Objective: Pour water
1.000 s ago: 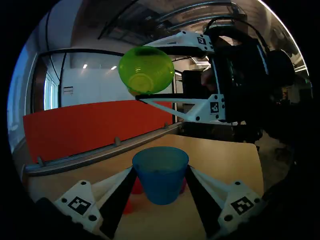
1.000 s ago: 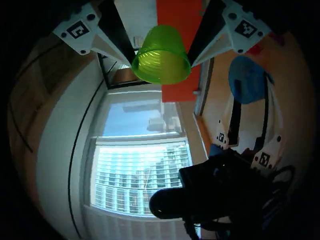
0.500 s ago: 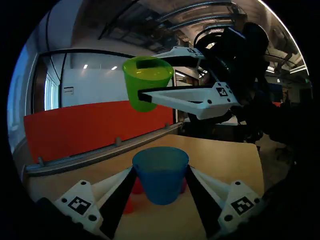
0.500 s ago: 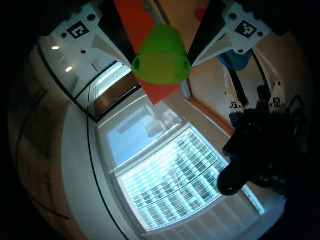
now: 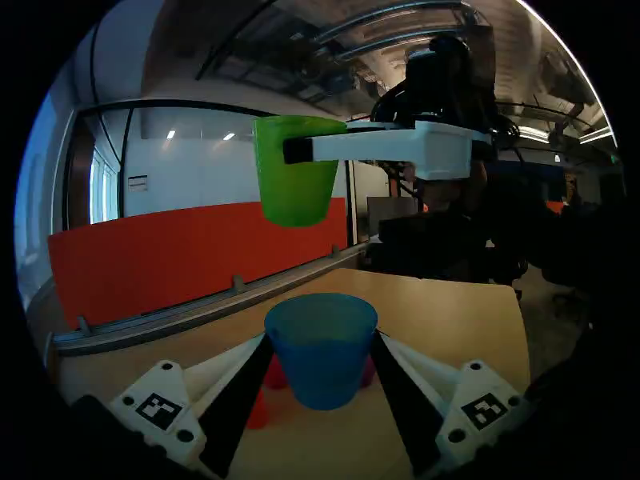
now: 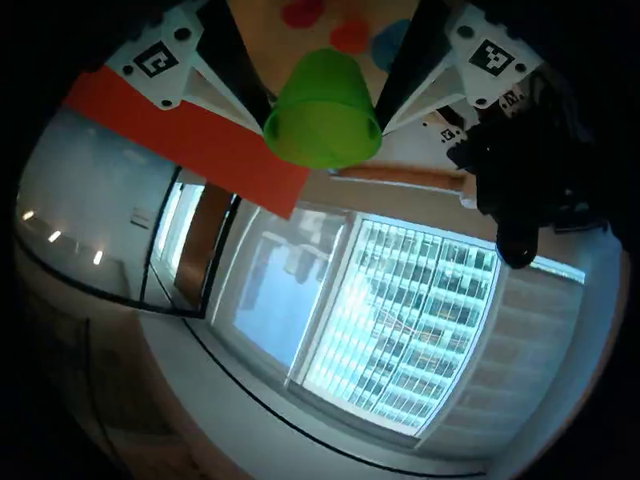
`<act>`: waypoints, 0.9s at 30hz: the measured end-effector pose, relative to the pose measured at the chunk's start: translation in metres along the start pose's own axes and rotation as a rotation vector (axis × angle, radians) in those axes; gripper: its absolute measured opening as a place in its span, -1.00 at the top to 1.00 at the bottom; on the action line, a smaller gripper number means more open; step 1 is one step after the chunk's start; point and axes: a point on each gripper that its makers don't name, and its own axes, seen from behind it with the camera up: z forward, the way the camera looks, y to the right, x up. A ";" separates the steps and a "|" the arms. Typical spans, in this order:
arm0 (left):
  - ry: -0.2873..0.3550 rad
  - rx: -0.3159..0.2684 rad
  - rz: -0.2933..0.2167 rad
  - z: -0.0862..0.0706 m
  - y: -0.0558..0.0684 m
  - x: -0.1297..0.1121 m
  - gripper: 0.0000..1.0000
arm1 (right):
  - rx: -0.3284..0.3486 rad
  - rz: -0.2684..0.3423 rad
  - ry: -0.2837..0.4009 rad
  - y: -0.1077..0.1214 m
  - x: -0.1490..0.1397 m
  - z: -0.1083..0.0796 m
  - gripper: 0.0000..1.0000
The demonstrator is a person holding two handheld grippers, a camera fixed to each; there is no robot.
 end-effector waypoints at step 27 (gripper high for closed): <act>-0.015 0.030 0.016 -0.004 -0.006 -0.004 -0.70 | 0.019 0.253 0.016 0.004 -0.007 -0.033 -0.81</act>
